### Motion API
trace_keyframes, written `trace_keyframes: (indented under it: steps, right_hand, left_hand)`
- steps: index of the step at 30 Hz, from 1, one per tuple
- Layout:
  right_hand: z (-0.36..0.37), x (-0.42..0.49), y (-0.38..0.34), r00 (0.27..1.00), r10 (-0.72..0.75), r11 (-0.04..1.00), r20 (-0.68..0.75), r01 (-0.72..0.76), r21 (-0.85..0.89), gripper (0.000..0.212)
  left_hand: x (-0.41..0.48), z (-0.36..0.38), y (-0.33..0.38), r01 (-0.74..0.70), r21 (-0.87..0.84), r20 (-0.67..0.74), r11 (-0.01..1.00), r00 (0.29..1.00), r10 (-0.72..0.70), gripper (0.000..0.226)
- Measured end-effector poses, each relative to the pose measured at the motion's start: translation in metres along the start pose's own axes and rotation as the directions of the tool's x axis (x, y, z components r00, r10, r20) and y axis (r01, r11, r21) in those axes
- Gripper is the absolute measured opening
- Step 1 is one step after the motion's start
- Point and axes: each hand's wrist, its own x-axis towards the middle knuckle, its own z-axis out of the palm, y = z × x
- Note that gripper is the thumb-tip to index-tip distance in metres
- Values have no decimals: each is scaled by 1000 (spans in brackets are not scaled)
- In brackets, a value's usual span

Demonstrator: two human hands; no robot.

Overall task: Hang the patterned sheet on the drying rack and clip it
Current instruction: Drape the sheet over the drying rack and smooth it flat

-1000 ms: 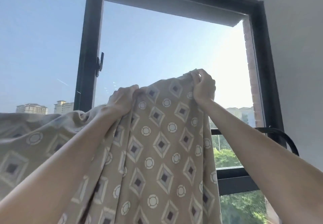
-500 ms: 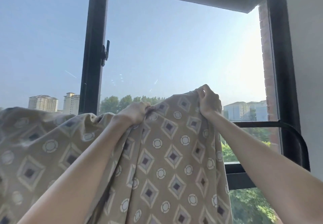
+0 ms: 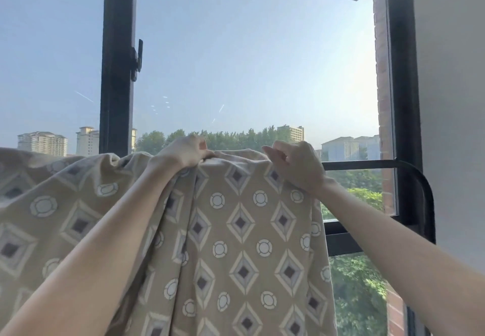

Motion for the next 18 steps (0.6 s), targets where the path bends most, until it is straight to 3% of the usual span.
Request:
trace_keyframes:
  steps: [5,8,11,14,18]
  right_hand:
    - [-2,-16,-13,999,13,963,44,-1,-269,66]
    - [-1,-16,-20,987,54,926,152,8,-377,63]
    - [-5,-15,-25,968,133,917,211,-40,-397,57]
    - [-11,-15,-29,957,176,917,229,-75,-392,57]
    - [-19,-15,-32,935,208,905,286,-73,-418,47]
  left_hand:
    - [-7,-7,-1,100,15,-14,995,995,-100,43]
    - [-28,-7,5,119,102,-279,988,956,-87,38]
    - [-54,2,11,-50,185,-523,981,840,142,21]
    - [-80,18,26,-217,259,-479,941,817,320,23]
    - [-92,51,53,-275,350,-303,895,871,386,52]
